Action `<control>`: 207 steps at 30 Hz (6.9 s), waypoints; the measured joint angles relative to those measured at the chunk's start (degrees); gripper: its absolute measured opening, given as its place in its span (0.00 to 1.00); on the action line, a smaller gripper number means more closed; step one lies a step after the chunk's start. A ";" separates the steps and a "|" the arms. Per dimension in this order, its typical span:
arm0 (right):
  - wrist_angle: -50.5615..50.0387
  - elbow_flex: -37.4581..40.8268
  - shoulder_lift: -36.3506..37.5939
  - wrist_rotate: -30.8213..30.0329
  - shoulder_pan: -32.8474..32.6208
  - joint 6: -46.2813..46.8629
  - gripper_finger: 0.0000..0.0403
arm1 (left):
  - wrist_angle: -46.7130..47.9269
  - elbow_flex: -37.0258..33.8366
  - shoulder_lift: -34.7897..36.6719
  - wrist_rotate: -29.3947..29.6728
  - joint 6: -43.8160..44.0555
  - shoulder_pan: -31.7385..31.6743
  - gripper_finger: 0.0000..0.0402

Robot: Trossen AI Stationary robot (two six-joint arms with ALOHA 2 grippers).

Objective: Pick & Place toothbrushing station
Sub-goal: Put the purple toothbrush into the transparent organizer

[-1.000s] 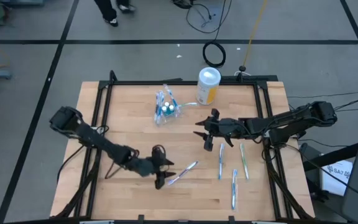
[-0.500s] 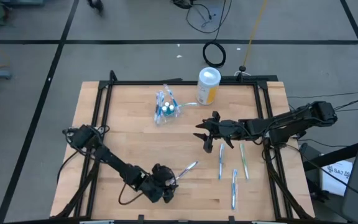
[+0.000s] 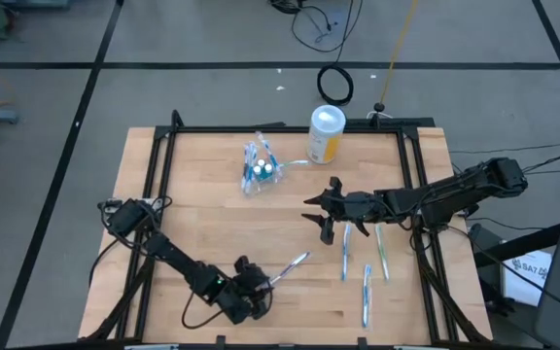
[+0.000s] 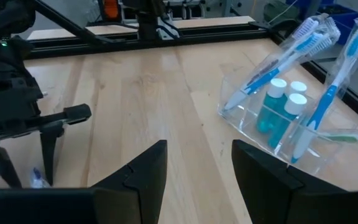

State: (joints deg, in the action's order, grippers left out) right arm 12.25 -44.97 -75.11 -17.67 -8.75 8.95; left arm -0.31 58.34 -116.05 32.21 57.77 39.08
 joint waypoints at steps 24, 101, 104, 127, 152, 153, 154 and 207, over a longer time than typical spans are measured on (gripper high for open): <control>-0.33 0.00 0.00 -0.09 0.02 -1.68 0.42 | 33.97 -0.28 30.53 3.91 -13.98 -5.65 0.04; 7.21 0.00 -0.02 -0.20 3.58 -19.13 0.42 | 37.57 4.22 41.19 -70.69 18.19 -79.61 0.12; 7.21 0.00 -0.02 -0.18 3.58 -19.30 0.42 | 41.21 4.21 40.25 -70.79 17.03 -79.58 0.12; 7.80 0.00 -0.02 -0.22 3.61 -19.30 0.42 | 28.67 4.13 32.10 -80.43 20.90 -82.31 0.12; 5.88 0.00 -0.02 -0.22 5.79 -18.69 0.42 | 17.52 4.16 31.48 -89.41 16.69 -82.51 0.12; 5.89 0.00 -0.02 -0.22 5.79 -19.77 0.42 | 17.71 4.16 31.68 -90.04 16.46 -82.23 0.12; 5.91 0.00 -0.02 -0.22 5.79 -20.89 0.42 | 17.75 4.16 31.99 -90.48 16.36 -81.88 0.12; 35.90 -11.61 -23.52 -3.28 9.86 -58.11 0.05 | 22.89 4.22 43.91 -70.72 -9.76 -61.49 0.12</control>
State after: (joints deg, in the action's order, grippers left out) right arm 48.15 -56.58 -98.63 -20.96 1.10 -49.16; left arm 22.58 62.57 -72.14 -38.51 48.01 -22.41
